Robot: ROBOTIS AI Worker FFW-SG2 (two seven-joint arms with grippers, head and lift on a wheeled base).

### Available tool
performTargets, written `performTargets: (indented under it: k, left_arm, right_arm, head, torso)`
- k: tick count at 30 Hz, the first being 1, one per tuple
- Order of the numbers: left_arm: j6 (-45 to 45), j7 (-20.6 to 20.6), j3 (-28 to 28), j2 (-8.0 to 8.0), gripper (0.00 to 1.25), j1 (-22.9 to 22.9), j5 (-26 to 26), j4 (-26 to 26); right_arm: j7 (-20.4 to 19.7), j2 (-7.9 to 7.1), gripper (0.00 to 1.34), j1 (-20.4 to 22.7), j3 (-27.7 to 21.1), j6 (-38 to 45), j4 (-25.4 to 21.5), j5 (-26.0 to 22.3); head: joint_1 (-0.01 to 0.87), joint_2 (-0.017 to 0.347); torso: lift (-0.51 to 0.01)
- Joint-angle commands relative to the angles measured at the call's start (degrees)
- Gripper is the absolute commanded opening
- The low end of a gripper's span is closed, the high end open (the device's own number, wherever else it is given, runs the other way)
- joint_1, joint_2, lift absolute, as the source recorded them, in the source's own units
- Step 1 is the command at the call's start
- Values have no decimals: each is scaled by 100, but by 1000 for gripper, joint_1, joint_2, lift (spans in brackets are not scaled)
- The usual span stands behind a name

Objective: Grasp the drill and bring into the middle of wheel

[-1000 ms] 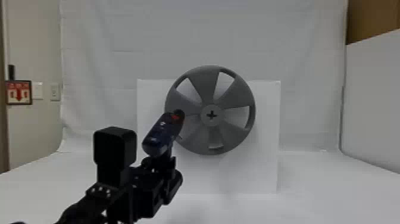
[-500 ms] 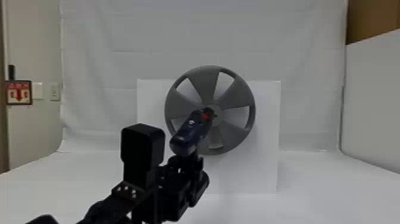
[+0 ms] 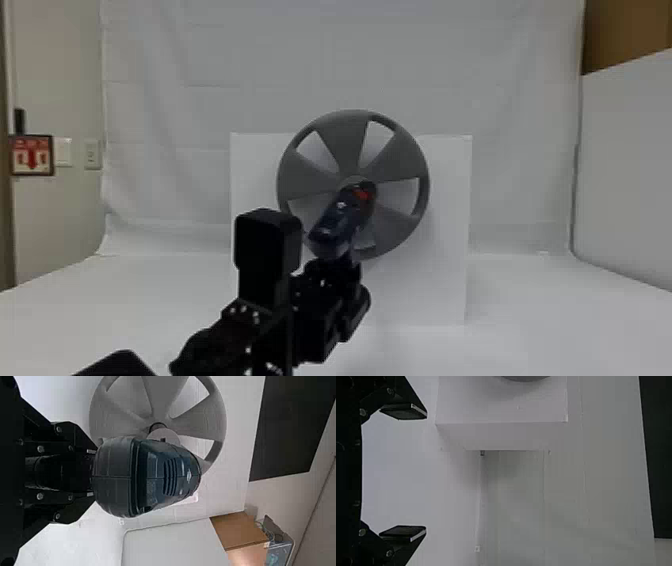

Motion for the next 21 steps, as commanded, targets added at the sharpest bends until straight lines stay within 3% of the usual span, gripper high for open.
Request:
performTargets:
  k: [1,21]
  left_arm:
    - [-89,0,-9,-93,23,-106,14,247]
    - [-335,0,-9,-242,23,-309,31,950]
  right_arm:
    - [0,-3,1071,4,30,0,5,0]
    - [0,-20,1071,22,30,18,5,0]
  head:
    - [54,31]
    - [54,31]
  torso:
    - [-403]
    - [-403]
